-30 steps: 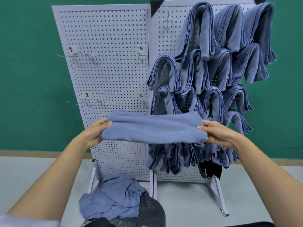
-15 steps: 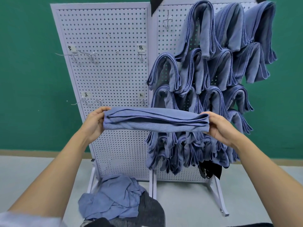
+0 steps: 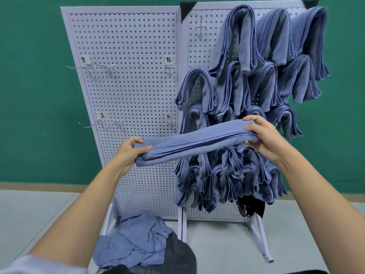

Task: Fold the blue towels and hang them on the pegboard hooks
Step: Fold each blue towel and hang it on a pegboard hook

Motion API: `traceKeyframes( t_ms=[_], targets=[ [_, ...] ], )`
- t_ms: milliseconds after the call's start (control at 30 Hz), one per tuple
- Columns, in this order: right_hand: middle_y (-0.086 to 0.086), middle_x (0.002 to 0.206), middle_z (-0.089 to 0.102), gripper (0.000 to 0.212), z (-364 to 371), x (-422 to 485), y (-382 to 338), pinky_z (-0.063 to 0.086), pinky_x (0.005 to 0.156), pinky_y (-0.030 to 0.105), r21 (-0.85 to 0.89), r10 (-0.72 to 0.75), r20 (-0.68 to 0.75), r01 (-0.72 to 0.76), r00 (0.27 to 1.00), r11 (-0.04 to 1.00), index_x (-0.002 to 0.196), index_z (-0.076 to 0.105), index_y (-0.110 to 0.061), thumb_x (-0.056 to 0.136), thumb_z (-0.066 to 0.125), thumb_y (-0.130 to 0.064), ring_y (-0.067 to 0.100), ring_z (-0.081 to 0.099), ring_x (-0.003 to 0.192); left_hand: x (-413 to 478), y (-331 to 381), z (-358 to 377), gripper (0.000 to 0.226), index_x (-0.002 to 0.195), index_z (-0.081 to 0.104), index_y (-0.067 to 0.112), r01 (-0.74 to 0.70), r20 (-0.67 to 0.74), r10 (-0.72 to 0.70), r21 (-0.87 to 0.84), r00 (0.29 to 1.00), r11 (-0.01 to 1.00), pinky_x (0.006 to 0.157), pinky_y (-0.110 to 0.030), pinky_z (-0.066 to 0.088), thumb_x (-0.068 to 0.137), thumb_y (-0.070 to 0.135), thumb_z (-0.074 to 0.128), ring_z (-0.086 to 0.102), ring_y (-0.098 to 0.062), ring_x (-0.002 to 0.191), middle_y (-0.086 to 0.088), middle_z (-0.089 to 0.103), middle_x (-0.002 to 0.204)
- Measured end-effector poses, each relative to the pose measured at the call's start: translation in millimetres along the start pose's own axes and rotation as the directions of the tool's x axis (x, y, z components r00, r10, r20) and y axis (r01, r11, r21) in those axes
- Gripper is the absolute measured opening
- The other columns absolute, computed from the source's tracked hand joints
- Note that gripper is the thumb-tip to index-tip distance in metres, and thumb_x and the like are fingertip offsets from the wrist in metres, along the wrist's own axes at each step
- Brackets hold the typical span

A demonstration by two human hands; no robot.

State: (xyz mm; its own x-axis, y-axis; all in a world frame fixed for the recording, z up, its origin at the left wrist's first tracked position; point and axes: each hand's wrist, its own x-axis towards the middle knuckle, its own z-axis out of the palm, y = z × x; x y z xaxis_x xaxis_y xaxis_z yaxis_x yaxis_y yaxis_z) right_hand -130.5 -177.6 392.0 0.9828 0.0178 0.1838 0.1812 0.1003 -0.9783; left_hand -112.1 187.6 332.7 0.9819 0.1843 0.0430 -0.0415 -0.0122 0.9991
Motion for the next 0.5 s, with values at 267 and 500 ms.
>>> traceKeyframes(
  t_ms=[267, 500],
  targets=[
    [0.006, 0.092, 0.06, 0.008, 46.1, -3.5, -54.1, 0.055, 0.058, 0.022, 0.001, -0.051, 0.117, 0.051, 0.992, 0.999, 0.1, 0.057, -0.013, 0.094, 0.054, -0.008, 0.011, 0.064, 0.066, -9.7, -35.8, 28.8, 0.023, 0.109, 0.059, 0.016, 0.167, 0.112, -0.184, 0.153, 0.976, 0.974, 0.08, -0.033, 0.049, 0.089, 0.004, 0.062, 0.058, -0.02, 0.092, -0.011, 0.061, 0.112],
    [0.011, 0.103, 0.059, 0.016, 81.7, 3.4, -54.8, 0.058, 0.06, 0.027, -0.098, -0.042, 0.134, 0.055, 0.99, 0.994, 0.107, 0.055, -0.006, 0.091, 0.06, -0.006, 0.016, 0.068, 0.075, -36.4, 3.7, 103.0, 0.032, 0.114, 0.06, 0.024, -0.058, 0.259, 0.041, 0.055, 0.965, 0.997, 0.1, -0.035, 0.045, 0.096, 0.046, 0.046, 0.059, -0.015, 0.111, 0.002, 0.063, 0.12]
  ],
)
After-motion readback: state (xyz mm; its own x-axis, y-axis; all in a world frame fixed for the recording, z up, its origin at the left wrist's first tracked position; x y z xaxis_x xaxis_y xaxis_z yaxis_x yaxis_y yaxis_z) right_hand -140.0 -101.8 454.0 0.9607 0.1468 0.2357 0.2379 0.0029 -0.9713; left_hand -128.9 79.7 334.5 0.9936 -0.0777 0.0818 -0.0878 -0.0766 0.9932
